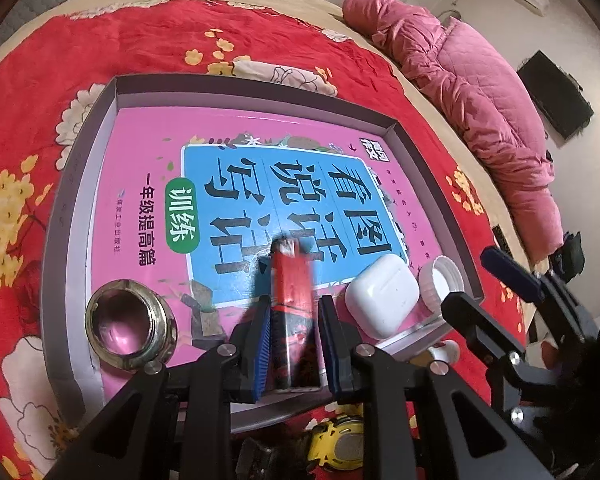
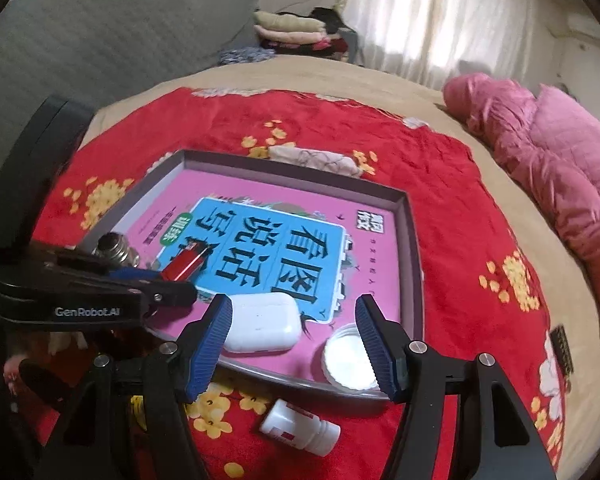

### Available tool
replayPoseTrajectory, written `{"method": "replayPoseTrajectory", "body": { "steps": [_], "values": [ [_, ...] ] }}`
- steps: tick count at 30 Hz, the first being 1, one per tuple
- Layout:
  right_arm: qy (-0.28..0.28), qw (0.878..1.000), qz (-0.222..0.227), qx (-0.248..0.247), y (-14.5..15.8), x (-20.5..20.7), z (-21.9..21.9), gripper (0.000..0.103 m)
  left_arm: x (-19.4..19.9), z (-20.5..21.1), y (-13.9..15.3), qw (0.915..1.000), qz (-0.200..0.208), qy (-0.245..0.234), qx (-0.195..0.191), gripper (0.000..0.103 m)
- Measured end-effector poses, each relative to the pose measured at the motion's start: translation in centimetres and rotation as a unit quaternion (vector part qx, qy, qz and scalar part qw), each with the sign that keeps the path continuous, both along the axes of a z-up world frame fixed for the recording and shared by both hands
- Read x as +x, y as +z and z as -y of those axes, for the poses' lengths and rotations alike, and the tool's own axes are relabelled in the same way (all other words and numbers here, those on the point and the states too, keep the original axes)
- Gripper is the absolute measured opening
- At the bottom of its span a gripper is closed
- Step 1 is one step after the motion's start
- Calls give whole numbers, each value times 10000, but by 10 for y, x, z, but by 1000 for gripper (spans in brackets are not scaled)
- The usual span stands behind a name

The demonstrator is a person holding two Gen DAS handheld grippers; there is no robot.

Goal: Organize rigid objects
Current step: 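Set the red lighter down in the box and open the left tool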

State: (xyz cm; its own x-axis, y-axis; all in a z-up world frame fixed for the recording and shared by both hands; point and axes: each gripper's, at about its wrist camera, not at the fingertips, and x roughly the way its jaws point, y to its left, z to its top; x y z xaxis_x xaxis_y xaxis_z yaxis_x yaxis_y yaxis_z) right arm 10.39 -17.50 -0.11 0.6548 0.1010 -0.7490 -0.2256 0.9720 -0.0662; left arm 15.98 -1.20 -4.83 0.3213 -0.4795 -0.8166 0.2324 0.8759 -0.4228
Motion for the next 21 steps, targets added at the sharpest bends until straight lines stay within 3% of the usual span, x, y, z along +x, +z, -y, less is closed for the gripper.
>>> {"method": "replayPoseTrajectory", "body": {
  "steps": [12,21],
  "values": [
    [-556,9976,-68,416,2,-1,28,66,2,-3,-1,9999,-61,51,-114,23],
    [-616,9971,-131,419,3,-7,32,66,-3,3,3,9999,9,-24,148,23]
  ]
}}
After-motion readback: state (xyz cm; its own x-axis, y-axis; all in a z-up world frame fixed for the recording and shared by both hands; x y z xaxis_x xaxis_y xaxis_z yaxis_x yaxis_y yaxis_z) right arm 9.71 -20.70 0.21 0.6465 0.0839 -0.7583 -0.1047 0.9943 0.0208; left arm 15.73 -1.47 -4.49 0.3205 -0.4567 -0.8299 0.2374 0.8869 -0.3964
